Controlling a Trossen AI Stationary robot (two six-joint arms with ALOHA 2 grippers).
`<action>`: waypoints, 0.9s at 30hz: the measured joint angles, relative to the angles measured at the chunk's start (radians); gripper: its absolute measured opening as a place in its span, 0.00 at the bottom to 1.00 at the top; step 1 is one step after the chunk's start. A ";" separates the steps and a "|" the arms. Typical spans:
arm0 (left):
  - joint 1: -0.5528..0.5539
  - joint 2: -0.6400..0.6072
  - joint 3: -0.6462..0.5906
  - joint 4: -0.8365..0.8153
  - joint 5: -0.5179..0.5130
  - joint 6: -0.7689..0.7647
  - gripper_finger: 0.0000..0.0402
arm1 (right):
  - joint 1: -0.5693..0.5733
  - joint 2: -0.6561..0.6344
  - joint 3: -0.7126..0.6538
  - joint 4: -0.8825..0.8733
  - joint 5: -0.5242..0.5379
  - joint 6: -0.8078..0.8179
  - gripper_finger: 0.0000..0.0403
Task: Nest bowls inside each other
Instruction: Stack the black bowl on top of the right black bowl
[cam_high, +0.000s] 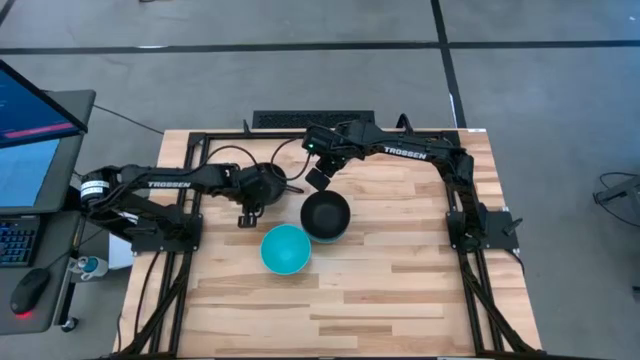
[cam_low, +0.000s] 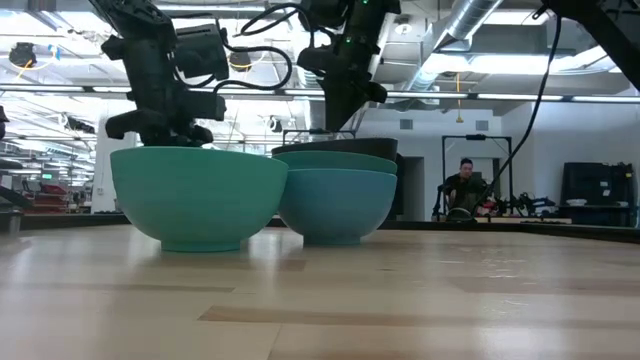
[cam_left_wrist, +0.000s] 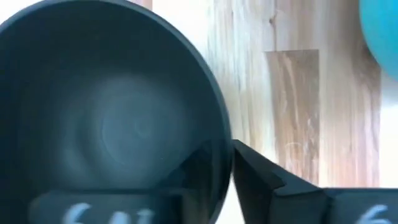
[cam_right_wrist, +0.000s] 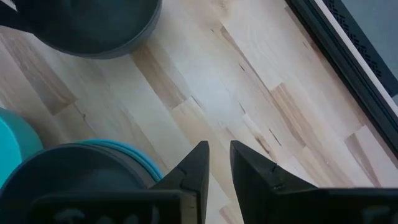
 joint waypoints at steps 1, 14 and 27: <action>0.000 0.000 0.000 -0.004 0.002 -0.002 0.09 | 0.000 0.000 0.000 0.000 0.000 0.000 0.22; -0.046 0.000 0.112 -0.143 0.058 -0.109 0.01 | -0.045 0.000 0.000 -0.077 0.093 -0.003 0.22; -0.145 0.000 0.360 -0.210 0.049 -0.252 0.00 | -0.137 -0.002 -0.024 -0.093 0.132 -0.072 0.22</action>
